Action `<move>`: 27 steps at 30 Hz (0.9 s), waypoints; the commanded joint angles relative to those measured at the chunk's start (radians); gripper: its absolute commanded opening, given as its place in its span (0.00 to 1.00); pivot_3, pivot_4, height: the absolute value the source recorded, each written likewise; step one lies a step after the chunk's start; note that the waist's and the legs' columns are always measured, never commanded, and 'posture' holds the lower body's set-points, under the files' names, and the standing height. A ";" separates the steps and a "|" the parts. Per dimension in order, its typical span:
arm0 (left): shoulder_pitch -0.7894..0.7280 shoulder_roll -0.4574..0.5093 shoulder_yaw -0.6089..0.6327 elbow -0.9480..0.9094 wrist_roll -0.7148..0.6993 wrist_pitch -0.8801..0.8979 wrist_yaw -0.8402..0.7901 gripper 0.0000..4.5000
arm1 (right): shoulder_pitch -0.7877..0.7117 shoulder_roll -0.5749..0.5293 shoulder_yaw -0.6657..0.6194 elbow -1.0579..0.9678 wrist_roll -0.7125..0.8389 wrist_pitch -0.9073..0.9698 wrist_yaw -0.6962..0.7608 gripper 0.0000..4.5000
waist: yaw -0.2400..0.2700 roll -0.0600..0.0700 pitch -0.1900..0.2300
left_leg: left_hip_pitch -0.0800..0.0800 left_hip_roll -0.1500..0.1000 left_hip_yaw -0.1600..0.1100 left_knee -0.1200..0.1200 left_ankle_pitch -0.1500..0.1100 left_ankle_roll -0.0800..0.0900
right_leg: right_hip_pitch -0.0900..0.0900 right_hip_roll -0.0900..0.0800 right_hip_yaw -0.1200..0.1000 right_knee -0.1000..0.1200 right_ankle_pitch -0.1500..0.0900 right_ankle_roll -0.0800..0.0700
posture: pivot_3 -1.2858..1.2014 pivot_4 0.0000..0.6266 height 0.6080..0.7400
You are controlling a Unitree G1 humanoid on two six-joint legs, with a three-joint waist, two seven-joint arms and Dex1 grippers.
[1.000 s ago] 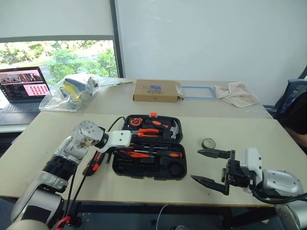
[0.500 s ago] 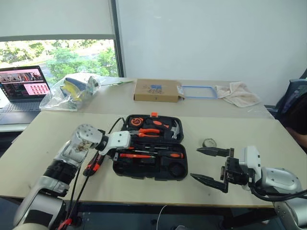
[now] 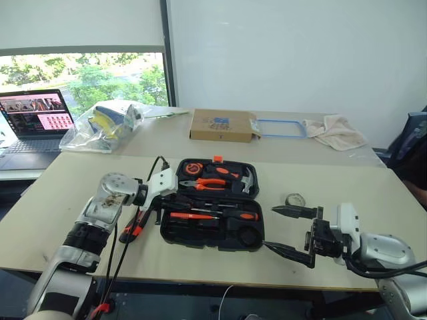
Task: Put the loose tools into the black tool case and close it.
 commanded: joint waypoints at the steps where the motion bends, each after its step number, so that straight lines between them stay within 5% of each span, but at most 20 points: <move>1: -0.001 -0.010 -0.017 -0.023 0.012 0.014 0.007 0.00 | -0.012 0.005 -0.002 -0.012 -0.001 -0.020 -0.001 1.00 | 0.000 0.000 0.000 | 0.000 0.000 0.000 0.000 0.000 0.000 | 0.000 0.000 0.000 0.000 0.000 0.000 | 0.52 0.24 1.00; 27: 0.124 0.013 -0.049 -0.099 0.060 0.051 0.046 0.00 | 0.005 0.026 0.012 -0.014 -0.009 -0.023 -0.009 1.00 | 0.000 0.000 0.000 | 0.002 0.000 0.000 0.000 0.000 0.001 | 0.001 0.000 0.001 0.001 0.000 0.000 | 0.52 0.24 1.00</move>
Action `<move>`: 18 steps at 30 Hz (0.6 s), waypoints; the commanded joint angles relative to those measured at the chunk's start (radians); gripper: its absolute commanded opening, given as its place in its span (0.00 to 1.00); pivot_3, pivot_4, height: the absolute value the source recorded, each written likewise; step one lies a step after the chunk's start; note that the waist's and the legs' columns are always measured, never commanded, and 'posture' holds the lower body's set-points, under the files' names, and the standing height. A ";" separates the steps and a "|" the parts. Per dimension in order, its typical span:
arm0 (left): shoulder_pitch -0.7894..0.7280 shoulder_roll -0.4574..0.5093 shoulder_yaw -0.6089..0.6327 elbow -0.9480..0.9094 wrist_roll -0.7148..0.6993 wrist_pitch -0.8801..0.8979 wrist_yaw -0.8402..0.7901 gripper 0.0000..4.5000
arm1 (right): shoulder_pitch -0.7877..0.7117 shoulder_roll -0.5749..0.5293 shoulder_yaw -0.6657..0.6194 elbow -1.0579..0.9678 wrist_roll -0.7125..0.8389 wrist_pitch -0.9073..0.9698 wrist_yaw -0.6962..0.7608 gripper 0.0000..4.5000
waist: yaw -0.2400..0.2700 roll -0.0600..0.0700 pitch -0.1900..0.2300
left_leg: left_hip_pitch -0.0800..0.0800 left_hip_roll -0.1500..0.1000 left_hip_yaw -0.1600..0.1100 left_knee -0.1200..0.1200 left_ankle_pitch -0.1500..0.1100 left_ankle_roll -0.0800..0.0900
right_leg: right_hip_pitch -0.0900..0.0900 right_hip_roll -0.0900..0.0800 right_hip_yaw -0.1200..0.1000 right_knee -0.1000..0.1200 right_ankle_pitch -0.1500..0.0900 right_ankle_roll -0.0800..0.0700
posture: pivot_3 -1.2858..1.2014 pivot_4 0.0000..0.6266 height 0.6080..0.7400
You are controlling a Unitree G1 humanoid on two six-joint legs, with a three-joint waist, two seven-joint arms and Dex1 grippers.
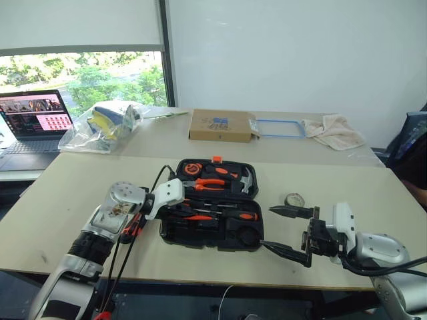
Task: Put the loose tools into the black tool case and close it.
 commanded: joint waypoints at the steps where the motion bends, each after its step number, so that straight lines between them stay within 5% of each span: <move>1: 0.027 0.009 -0.015 0.008 0.026 0.025 0.025 0.00 | 0.001 0.003 -0.010 -0.020 -0.001 -0.023 -0.004 1.00 | 0.001 0.000 0.000 | 0.001 0.000 0.000 0.000 0.000 0.000 | 0.001 0.000 0.000 0.000 0.000 0.000 | 0.52 0.24 1.00; 10: 0.073 0.003 0.057 -0.050 -0.064 0.042 0.033 0.00 | 0.006 0.007 -0.010 -0.022 0.001 -0.031 0.001 1.00 | -0.002 0.000 0.000 | 0.008 0.001 0.000 0.000 0.000 0.000 | 0.006 0.000 0.001 0.001 0.000 0.000 | 0.52 0.24 1.00; 16: 0.286 0.063 0.372 -0.156 -0.265 -0.074 0.061 0.00 | -0.002 0.018 -0.029 -0.005 0.021 -0.056 0.017 1.00 | -0.015 0.000 0.000 | 0.003 0.002 0.000 -0.001 0.001 -0.001 | 0.000 -0.001 0.001 0.001 0.000 -0.001 | 0.52 0.24 1.00; 18: 0.382 0.080 0.480 -0.194 -0.325 -0.085 0.075 0.15 | -0.004 0.022 -0.031 0.007 0.021 -0.073 0.026 1.00 | -0.019 0.001 0.000 | 0.002 0.002 0.000 -0.002 0.001 -0.002 | -0.002 -0.002 0.001 0.001 0.000 -0.001 | 0.52 0.24 1.00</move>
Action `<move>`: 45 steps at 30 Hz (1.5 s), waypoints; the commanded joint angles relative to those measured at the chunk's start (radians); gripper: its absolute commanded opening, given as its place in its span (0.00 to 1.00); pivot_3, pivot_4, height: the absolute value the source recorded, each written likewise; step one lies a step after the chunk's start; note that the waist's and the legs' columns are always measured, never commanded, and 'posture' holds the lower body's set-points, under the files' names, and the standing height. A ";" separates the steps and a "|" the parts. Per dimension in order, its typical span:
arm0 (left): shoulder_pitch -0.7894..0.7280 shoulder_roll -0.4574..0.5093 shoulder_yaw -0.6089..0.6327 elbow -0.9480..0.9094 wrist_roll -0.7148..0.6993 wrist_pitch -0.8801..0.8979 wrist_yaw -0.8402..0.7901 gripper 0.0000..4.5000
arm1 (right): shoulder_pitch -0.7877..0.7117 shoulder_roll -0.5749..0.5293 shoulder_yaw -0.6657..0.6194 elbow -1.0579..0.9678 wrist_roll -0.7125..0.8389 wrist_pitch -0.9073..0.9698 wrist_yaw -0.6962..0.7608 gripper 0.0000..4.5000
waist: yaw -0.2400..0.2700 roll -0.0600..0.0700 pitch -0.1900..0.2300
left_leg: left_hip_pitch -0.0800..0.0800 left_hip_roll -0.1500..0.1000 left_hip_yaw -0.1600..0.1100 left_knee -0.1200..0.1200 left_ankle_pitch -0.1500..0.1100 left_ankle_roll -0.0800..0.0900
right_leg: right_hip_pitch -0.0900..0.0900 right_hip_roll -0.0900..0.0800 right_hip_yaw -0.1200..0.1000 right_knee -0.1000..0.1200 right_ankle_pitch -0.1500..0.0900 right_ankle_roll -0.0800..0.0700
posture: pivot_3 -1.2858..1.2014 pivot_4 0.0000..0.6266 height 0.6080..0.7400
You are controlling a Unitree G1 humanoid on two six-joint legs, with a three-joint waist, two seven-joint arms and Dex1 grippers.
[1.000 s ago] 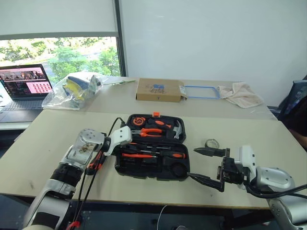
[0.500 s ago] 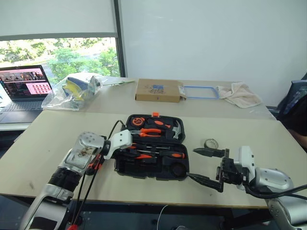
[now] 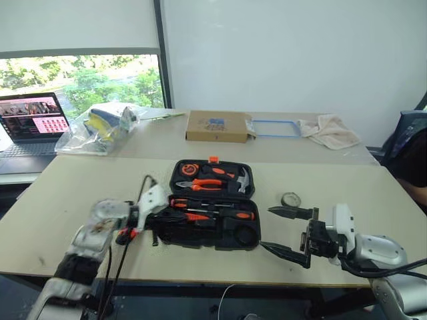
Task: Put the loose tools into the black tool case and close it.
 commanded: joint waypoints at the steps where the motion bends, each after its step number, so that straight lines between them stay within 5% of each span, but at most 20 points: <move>1: 0.147 0.044 0.218 -0.089 -0.111 -0.046 0.029 0.25 | -0.005 0.010 -0.024 0.006 0.020 -0.045 0.021 1.00 | -0.002 0.000 0.000 | 0.000 0.000 0.000 -0.001 0.000 0.000 | 0.000 -0.001 0.000 0.000 0.000 0.000 | 0.52 0.24 1.00; 7: 0.475 0.057 0.517 -0.063 -0.122 -0.120 0.125 0.74 | 0.002 0.020 -0.026 0.047 0.003 -0.103 0.054 1.00 | 0.000 0.000 0.000 | 0.001 -0.003 0.000 -0.006 -0.001 0.001 | 0.001 -0.010 -0.004 -0.003 0.000 0.001 | 0.52 0.24 1.00; 11: 0.628 0.037 0.663 0.001 -0.144 -0.117 0.193 0.98 | 0.008 0.024 -0.015 0.083 -0.027 -0.163 0.077 1.00 | 0.008 0.000 0.000 | 0.003 -0.004 0.000 -0.008 -0.001 0.000 | 0.002 -0.011 -0.007 -0.004 0.000 0.001 | 0.52 0.24 1.00; 19: 0.617 0.049 0.563 -0.202 -0.231 0.110 0.261 0.98 | -0.025 0.044 0.003 0.117 -0.043 -0.196 0.070 1.00 | 0.035 0.000 0.001 | 0.008 -0.004 0.000 -0.009 0.000 -0.001 | 0.005 -0.013 -0.012 -0.005 -0.001 0.001 | 0.52 0.24 1.00; 25: 0.342 0.042 0.318 -0.395 -0.207 0.535 0.596 0.98 | -0.035 0.053 0.008 0.109 -0.044 -0.192 0.052 1.00 | 0.031 0.000 0.001 | 0.009 -0.005 -0.001 -0.010 0.001 -0.003 | 0.008 -0.011 -0.010 -0.002 0.000 0.000 | 0.52 0.24 1.00; 34: 0.246 -0.045 0.145 -0.404 -0.109 0.664 0.782 0.98 | -0.019 0.068 0.019 0.086 -0.056 -0.191 0.019 1.00 | -0.005 0.001 0.000 | 0.008 -0.004 0.000 -0.015 0.005 -0.013 | 0.003 -0.003 -0.003 -0.002 0.000 0.000 | 0.52 0.24 1.00; 37: 0.234 -0.038 0.134 -0.389 -0.085 0.689 0.809 0.84 | -0.025 0.064 0.014 0.088 -0.054 -0.189 0.012 1.00 | 0.000 0.001 0.000 | 0.008 -0.005 0.000 -0.015 0.004 -0.012 | 0.003 -0.004 -0.003 -0.003 -0.001 -0.001 | 0.52 0.24 1.00; 43: 0.259 -0.008 0.161 -0.381 -0.078 0.678 0.780 0.38 | -0.036 0.061 0.009 0.096 -0.054 -0.188 0.004 1.00 | -0.003 0.001 0.000 | 0.010 -0.005 0.000 -0.015 0.001 -0.007 | 0.003 -0.005 -0.001 -0.002 -0.001 -0.001 | 0.52 0.24 1.00; 45: 0.269 -0.001 0.188 -0.372 -0.093 0.645 0.746 0.38 | -0.037 0.061 0.010 0.096 -0.056 -0.188 0.002 1.00 | -0.005 0.001 0.000 | 0.010 -0.004 0.000 -0.015 0.002 -0.008 | 0.003 -0.004 -0.002 -0.001 -0.001 -0.002 | 0.52 0.24 1.00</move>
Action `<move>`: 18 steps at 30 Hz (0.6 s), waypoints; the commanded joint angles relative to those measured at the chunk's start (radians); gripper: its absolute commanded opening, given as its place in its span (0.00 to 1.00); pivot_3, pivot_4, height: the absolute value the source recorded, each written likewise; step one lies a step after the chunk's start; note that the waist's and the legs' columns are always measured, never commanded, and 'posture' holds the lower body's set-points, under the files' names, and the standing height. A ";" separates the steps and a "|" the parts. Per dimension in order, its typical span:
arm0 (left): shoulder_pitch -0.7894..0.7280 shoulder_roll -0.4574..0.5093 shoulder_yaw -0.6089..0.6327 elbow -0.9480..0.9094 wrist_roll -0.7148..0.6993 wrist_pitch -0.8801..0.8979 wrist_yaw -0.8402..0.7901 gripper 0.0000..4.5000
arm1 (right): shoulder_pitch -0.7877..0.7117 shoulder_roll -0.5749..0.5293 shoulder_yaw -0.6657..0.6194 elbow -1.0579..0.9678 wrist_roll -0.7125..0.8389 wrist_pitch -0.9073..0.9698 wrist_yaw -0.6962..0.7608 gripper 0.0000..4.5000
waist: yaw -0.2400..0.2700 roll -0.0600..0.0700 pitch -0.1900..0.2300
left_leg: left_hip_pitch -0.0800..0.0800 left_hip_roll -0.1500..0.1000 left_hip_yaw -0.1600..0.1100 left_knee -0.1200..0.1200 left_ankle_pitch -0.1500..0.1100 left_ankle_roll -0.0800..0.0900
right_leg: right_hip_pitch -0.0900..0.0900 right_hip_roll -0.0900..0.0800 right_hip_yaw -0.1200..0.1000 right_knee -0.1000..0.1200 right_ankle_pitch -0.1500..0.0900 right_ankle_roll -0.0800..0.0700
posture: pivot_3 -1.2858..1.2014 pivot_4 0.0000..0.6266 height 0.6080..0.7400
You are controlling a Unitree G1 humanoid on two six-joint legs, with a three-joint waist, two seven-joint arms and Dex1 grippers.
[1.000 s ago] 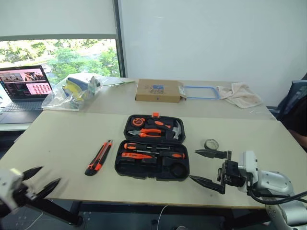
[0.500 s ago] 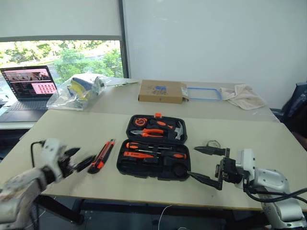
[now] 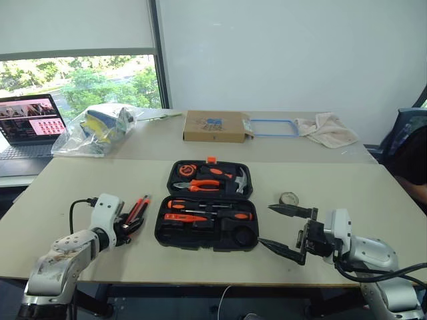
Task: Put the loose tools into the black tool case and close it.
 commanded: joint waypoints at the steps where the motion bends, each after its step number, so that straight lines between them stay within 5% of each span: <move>1: 0.029 0.026 0.066 0.022 -0.020 -0.064 -0.071 0.38 | -0.012 -0.007 -0.024 -0.025 0.008 -0.015 -0.010 1.00 | -0.003 0.000 0.000 | 0.000 0.000 0.000 0.000 0.000 0.000 | 0.000 0.000 0.000 0.000 0.000 0.000 | 0.52 0.24 1.00; 7: -0.011 0.072 0.184 0.087 -0.139 -0.255 -0.336 0.38 | 0.000 -0.014 -0.032 -0.030 0.011 -0.017 -0.006 1.00 | 0.004 0.000 0.000 | -0.001 0.001 0.000 0.000 0.001 -0.001 | -0.002 0.001 -0.001 0.000 0.000 -0.002 | 0.52 0.24 1.00; 12: -0.060 0.185 0.154 0.117 -0.200 -0.339 -0.620 0.38 | 0.006 -0.019 -0.036 -0.036 0.014 -0.017 -0.004 1.00 | 0.012 0.000 0.000 | -0.001 0.001 0.000 0.000 0.000 -0.001 | -0.001 0.001 -0.002 -0.001 0.000 -0.002 | 0.52 0.24 1.00; 14: -0.103 0.221 0.114 0.115 -0.210 -0.335 -0.692 0.38 | 0.009 -0.021 -0.037 -0.037 0.016 -0.018 -0.005 1.00 | 0.017 0.000 0.000 | -0.002 0.000 0.000 0.000 0.000 0.000 | -0.001 0.001 -0.003 -0.001 0.000 -0.002 | 0.52 0.24 1.00; 18: -0.298 0.273 -0.186 0.126 -0.027 -0.484 -0.904 0.38 | 0.027 -0.028 -0.049 -0.043 0.017 -0.016 -0.006 1.00 | 0.029 0.000 0.001 | -0.003 -0.001 0.000 0.001 0.000 0.000 | 0.000 0.001 -0.004 -0.002 0.000 -0.002 | 0.52 0.24 1.00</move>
